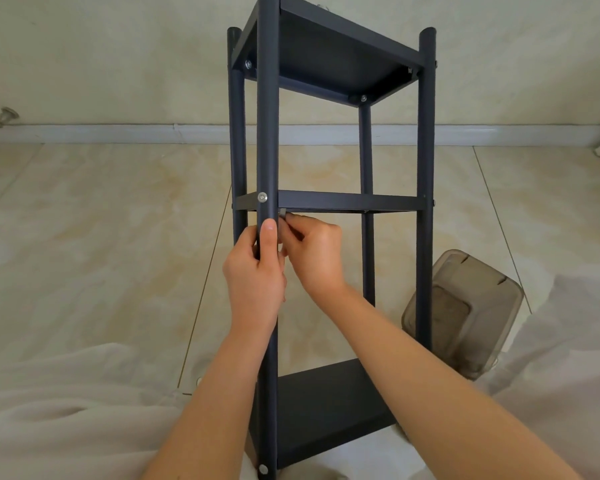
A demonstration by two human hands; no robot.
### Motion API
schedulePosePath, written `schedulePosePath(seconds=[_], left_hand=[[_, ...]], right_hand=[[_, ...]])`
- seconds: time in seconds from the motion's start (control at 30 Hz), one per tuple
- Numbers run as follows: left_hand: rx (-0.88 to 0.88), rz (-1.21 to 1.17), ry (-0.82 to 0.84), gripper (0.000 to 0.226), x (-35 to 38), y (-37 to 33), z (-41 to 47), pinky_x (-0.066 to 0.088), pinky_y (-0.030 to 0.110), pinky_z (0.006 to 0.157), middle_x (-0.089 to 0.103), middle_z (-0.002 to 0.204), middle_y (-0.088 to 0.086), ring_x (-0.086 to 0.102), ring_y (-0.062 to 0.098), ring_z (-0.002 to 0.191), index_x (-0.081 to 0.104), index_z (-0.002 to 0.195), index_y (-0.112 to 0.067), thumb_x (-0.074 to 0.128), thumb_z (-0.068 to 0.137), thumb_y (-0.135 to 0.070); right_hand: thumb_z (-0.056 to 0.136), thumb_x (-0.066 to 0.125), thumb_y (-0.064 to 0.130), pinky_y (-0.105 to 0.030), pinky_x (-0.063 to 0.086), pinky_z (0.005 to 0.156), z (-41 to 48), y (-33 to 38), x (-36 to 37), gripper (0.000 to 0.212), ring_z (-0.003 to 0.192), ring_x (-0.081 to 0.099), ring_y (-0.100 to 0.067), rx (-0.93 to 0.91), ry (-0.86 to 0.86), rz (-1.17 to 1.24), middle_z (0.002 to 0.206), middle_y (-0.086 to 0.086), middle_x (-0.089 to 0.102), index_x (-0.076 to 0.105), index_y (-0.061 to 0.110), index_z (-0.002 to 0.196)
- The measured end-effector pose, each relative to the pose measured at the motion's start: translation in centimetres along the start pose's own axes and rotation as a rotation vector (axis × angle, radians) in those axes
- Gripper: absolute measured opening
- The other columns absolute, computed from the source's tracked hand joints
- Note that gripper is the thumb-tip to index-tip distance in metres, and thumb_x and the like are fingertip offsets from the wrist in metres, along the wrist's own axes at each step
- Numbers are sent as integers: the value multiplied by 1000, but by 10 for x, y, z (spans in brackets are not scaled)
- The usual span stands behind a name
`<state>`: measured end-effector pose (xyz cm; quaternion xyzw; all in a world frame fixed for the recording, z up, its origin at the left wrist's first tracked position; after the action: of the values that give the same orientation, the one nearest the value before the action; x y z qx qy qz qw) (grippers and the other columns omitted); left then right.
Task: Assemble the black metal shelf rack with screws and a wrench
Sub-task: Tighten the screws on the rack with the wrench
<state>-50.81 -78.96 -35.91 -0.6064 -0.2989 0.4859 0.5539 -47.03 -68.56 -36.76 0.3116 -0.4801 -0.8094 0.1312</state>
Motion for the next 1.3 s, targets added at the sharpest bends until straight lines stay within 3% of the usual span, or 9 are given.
schedulePosePath(seconds=[0.2,0.43,0.53,0.67,0.87,1.0,1.1,1.2,1.3], left_hand=[[-15,-17,4,39,-1,3,0,38,23,45,50,55,-1,46,15,41,57,79,-19,43,102,-47],[-21,-30,11,43,-1,3,-1,36,27,36,47,51,4,42,20,38,56,79,-14,42,103,-47],[-17,-24,8,43,-1,3,-1,36,28,36,48,51,3,43,19,38,57,80,-14,42,102,-48],[-22,-32,9,43,-1,4,-3,36,27,35,47,51,1,42,19,38,56,81,-13,42,103,-48],[-26,-38,16,42,1,1,-5,37,27,36,46,50,0,42,17,38,57,82,-14,43,101,-49],[-31,-54,21,39,2,0,-5,36,27,35,44,50,1,40,18,38,57,79,-17,44,103,-46],[-28,-59,28,41,2,0,-5,36,27,35,45,51,2,40,18,38,55,78,-16,44,103,-46],[-29,-58,29,40,3,-1,-6,36,27,35,46,52,4,40,19,39,55,77,-16,45,103,-45],[-21,-49,35,39,4,-3,-6,36,28,36,47,51,1,42,18,39,57,78,-18,45,102,-46]], right_hand=[[93,64,3,-36,54,54,0,2,2,25,51,63,-18,-81,-54,-36,61,-10,67,69,-5,70],[97,56,14,-41,49,64,0,-18,0,32,61,57,-32,146,144,-82,61,-14,62,66,-2,71],[98,53,17,-35,50,63,-2,-18,-8,28,61,57,-22,215,229,-75,65,-5,63,71,4,82],[96,53,15,-16,34,50,-3,-15,-18,27,48,47,-5,264,305,-58,52,12,50,73,9,78],[94,55,16,-14,32,49,-3,-2,-23,28,48,45,-6,249,307,-55,48,9,47,72,10,72],[95,55,17,-25,42,55,-1,4,-24,28,52,49,-13,226,306,-68,53,4,55,73,12,74],[95,56,15,-17,37,52,2,6,-26,27,51,47,-12,214,276,-56,51,5,53,74,10,75],[94,58,12,-16,33,51,5,7,-28,25,54,47,-16,198,230,-26,56,-3,59,76,6,78],[95,59,14,-23,41,59,3,7,-27,27,58,53,-22,165,214,-35,59,-10,63,74,3,75]])
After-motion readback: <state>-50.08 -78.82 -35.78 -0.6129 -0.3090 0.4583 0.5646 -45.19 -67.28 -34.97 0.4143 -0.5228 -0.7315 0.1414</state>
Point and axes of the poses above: each hand's wrist, its own z-axis towards the middle knuckle, its own x-axis out of the palm, y = z × x, the point moved 5 cm from there along z, towards the middle knuckle
